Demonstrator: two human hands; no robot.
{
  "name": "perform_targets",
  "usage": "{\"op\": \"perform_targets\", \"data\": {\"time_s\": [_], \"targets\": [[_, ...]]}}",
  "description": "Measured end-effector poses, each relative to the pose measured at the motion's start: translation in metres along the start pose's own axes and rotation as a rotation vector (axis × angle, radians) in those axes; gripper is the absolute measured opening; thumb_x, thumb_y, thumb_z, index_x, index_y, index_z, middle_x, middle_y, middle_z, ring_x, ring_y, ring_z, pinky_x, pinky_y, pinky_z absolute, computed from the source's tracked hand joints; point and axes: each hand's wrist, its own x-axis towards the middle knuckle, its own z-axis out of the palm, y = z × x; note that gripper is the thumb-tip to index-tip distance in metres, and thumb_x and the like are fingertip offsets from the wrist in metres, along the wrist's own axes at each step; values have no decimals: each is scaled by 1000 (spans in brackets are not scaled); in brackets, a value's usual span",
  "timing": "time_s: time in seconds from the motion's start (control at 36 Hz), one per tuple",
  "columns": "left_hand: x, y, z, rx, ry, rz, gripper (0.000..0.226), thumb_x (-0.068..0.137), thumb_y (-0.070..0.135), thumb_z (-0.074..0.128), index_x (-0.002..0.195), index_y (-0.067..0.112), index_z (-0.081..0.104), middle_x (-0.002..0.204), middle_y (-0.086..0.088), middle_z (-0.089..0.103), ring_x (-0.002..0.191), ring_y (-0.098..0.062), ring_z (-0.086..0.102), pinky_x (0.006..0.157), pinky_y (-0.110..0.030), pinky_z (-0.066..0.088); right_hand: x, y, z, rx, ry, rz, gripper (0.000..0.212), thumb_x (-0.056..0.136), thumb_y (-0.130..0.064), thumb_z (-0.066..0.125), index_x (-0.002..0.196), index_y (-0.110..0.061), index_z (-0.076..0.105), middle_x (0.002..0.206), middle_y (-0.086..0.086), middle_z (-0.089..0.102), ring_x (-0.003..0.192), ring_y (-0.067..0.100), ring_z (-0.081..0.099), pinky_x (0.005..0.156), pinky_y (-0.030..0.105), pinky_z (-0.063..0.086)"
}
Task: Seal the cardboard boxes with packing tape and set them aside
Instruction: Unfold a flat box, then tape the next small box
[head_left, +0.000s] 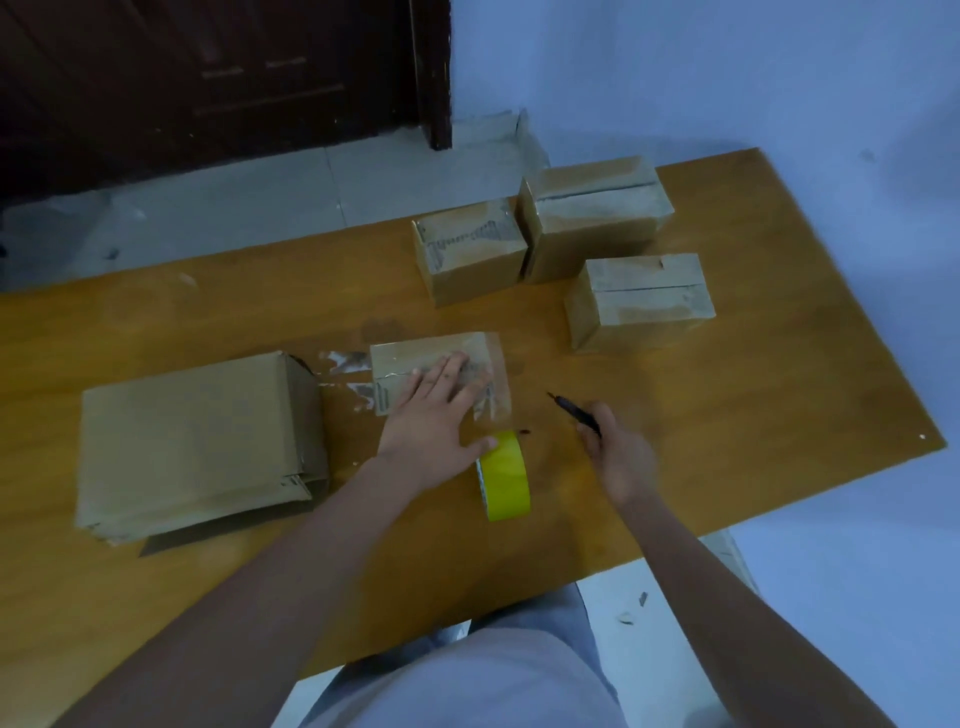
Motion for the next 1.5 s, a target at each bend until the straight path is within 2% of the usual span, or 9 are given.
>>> {"op": "perform_targets", "data": {"time_s": [0.11, 0.25, 0.53, 0.67, 0.75, 0.92, 1.08, 1.28, 1.5], "targets": [[-1, 0, 0, 6, -5, -5, 80, 91, 65, 37, 151, 35, -9, 159, 0, -20, 146, -15, -17, 118, -35, -10, 3, -16, -13, -90, 239, -471, 17, 87, -13, 55, 93, -12, 70, 78, 3, 67, 61, 23, 59, 48, 26, 42], [1, 1, 0, 17, 0, -9, 80, 91, 65, 36, 150, 36, -11, 159, 1, -19, 146, -15, -17, 116, -34, -12, 8, -28, -14, -162, 272, -564, 25, 71, 2, 74, 90, -14, 72, 80, 2, 68, 65, 25, 61, 53, 30, 44], [0, 0, 1, 10, 8, -2, 81, 90, 68, 32, 148, 37, -16, 158, 0, -23, 144, -14, -20, 115, -34, -14, 17, 8, 13, -235, -5, -140, 23, 71, 1, 76, 90, -13, 71, 84, 5, 65, 70, 28, 62, 48, 29, 46], [-1, -1, 2, 4, 19, -6, 81, 90, 68, 32, 148, 37, -16, 157, 1, -24, 144, -13, -21, 115, -34, -14, 10, -2, 23, -110, 18, -15, 41, 85, -13, 68, 122, 0, 58, 122, 15, 55, 108, 33, 54, 85, 41, 50], [0, -1, 4, 3, 34, -2, 82, 90, 68, 33, 149, 37, -14, 158, 1, -23, 144, -13, -20, 114, -33, -15, 4, -35, 16, 436, -119, 109, 35, 93, -21, 58, 126, -9, 55, 127, 6, 47, 120, 18, 44, 101, 29, 38], [0, -2, 7, -19, 66, 6, 80, 90, 66, 37, 150, 37, -8, 159, 2, -19, 146, -15, -16, 115, -34, -13, -3, -73, 17, 1052, -422, 343, 22, 94, -15, 55, 107, 0, 64, 99, 6, 61, 92, 13, 57, 80, 23, 43], [1, 1, 4, -122, 165, -11, 70, 89, 65, 37, 150, 38, 17, 159, 5, 4, 146, -16, 4, 117, -35, -6, 1, -75, 9, 1058, -486, 361, 15, 93, -13, 57, 99, -16, 70, 100, 5, 69, 94, 13, 62, 86, 26, 46], [17, 7, 19, -194, 386, -69, 36, 88, 42, 46, 109, 23, 67, 124, -8, 57, 106, -34, 55, 96, -46, 41, -12, -78, -2, 1016, -433, 370, 18, 93, -12, 57, 106, -12, 69, 101, -4, 67, 90, 1, 61, 80, 15, 46], [21, 0, 30, -33, 567, 20, 35, 88, 40, 43, 104, 21, 67, 108, -9, 63, 98, -26, 44, 87, -39, 35, -30, -80, -4, 1105, -289, 440, 19, 89, -4, 60, 105, -10, 69, 96, -11, 68, 82, -12, 62, 70, 6, 45]]}}
